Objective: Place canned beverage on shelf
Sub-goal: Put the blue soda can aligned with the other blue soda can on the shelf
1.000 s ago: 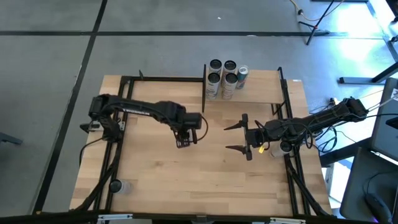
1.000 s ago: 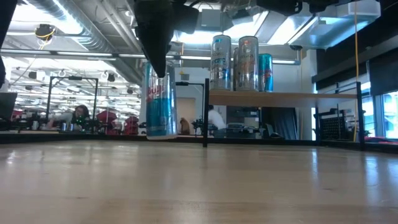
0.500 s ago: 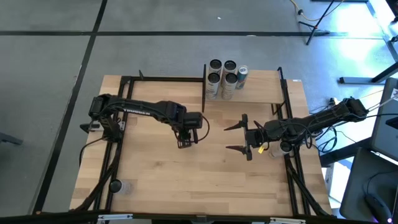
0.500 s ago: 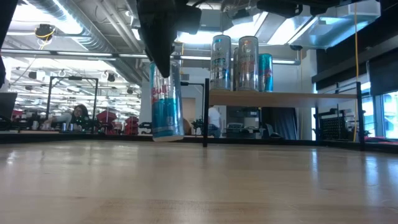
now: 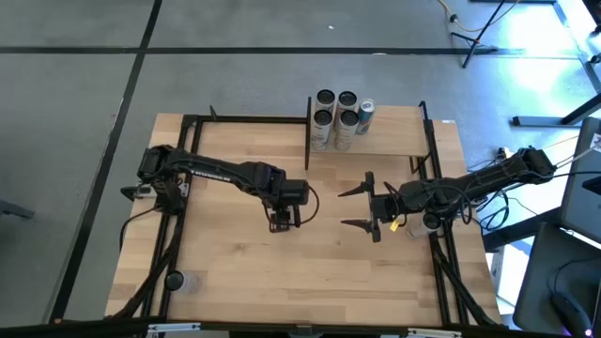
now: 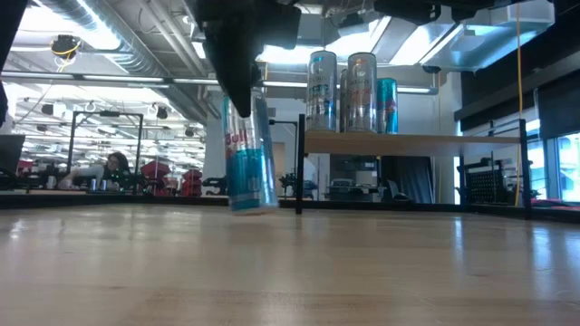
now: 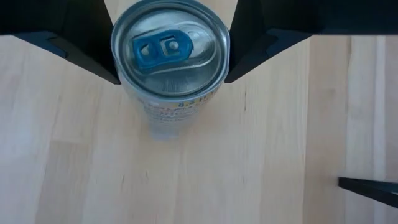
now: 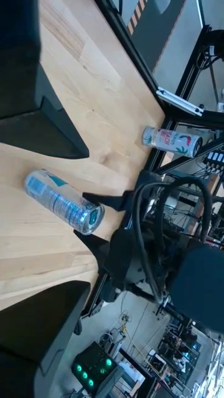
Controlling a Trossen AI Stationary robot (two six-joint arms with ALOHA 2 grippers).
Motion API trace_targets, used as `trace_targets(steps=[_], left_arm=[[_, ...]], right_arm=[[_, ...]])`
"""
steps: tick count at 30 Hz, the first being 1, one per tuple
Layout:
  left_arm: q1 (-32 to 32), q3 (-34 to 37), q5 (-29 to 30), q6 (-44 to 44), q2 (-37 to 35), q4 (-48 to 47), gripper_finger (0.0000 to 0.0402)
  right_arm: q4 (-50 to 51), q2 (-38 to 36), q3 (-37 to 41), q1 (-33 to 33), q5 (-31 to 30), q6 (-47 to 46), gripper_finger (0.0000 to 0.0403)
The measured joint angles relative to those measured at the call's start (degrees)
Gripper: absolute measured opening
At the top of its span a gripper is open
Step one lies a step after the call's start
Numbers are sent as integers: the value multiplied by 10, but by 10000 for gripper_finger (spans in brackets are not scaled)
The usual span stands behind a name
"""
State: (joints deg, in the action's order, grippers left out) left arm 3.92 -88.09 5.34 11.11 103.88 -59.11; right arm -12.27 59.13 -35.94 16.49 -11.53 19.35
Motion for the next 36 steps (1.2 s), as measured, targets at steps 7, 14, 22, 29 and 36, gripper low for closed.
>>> trace_targets(steps=[7,14,22,29,36], left_arm=[[3,0,1,1,0,1,273],[3,0,1,-9,-4,-7,284],[20,9,84,-5,-78,-24,285],[66,202,164,78,-218,64,285],[127,480,219,123,-377,345,285]], right_arm=[[1,0,0,0,0,0,321],[2,0,0,0,0,0,321],[-4,0,0,0,17,-11,321],[2,3,0,0,15,-74,321],[-75,77,-1,0,-18,-78,321]])
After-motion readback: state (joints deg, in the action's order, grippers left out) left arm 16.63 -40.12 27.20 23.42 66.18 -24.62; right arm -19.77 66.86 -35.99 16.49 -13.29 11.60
